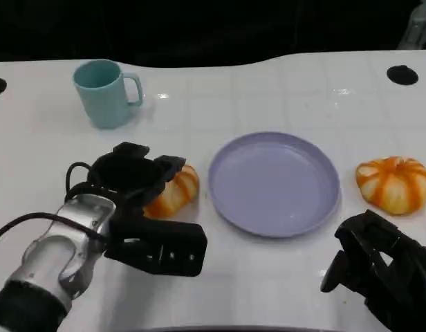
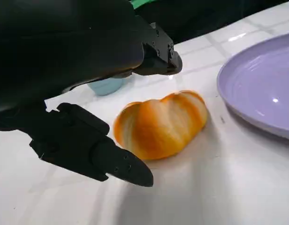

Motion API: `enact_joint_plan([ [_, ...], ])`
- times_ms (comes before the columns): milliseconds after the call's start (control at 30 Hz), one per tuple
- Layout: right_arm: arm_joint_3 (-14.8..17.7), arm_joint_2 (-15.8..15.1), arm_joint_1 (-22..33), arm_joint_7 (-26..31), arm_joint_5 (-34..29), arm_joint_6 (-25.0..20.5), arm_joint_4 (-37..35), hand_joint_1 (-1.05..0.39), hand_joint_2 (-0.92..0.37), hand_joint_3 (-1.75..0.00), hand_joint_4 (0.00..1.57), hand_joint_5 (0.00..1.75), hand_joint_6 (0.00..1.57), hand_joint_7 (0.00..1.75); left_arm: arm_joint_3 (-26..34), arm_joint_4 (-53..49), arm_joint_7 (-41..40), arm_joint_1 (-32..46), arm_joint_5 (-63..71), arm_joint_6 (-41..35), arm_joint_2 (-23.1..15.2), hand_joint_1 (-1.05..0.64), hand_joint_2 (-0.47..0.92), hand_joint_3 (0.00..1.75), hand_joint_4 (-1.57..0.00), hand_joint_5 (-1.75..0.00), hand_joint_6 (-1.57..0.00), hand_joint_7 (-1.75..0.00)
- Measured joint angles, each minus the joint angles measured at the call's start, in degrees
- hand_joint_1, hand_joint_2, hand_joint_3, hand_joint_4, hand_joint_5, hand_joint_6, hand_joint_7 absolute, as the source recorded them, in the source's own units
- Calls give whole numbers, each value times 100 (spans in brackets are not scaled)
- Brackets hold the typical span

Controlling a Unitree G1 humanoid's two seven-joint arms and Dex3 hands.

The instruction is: Grasp the bread from the table and place it into the plate.

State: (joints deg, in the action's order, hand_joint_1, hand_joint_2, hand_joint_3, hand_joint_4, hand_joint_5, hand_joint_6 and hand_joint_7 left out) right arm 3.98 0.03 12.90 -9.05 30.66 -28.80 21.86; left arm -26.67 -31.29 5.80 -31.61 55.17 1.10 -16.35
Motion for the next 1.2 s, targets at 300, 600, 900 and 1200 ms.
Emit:
enact_joint_plan([
  [300, 7, 14, 43, -17, 92, -6, 15, -51, -92, -20, 62, 175, 54, 153, -395, -1969, -595, -942, -78, 149, 411, -38, 73, 0, 0, -19, -19, 0],
  [600, -26, 0, 96, -106, 87, 26, 23, -51, -92, -22, 64, 175, 56, 151, -670, -3520, -919, -1673, -329, 365, 774, -38, 76, 1, 0, -17, -18, 0],
  [900, -30, -18, 135, -118, 28, 42, 34, -51, -92, -24, 64, 175, 55, 153, -750, -4191, -1143, -1986, -650, 613, 1084, -29, 78, 1, -10, -16, -24, -2],
  [1200, -28, -20, 144, -146, 5, 49, 48, -51, -92, -24, 64, 175, 54, 155, -625, -4341, -1752, -1989, -1029, 848, 1101, -21, 92, 24, -83, -164, -73, -143],
])
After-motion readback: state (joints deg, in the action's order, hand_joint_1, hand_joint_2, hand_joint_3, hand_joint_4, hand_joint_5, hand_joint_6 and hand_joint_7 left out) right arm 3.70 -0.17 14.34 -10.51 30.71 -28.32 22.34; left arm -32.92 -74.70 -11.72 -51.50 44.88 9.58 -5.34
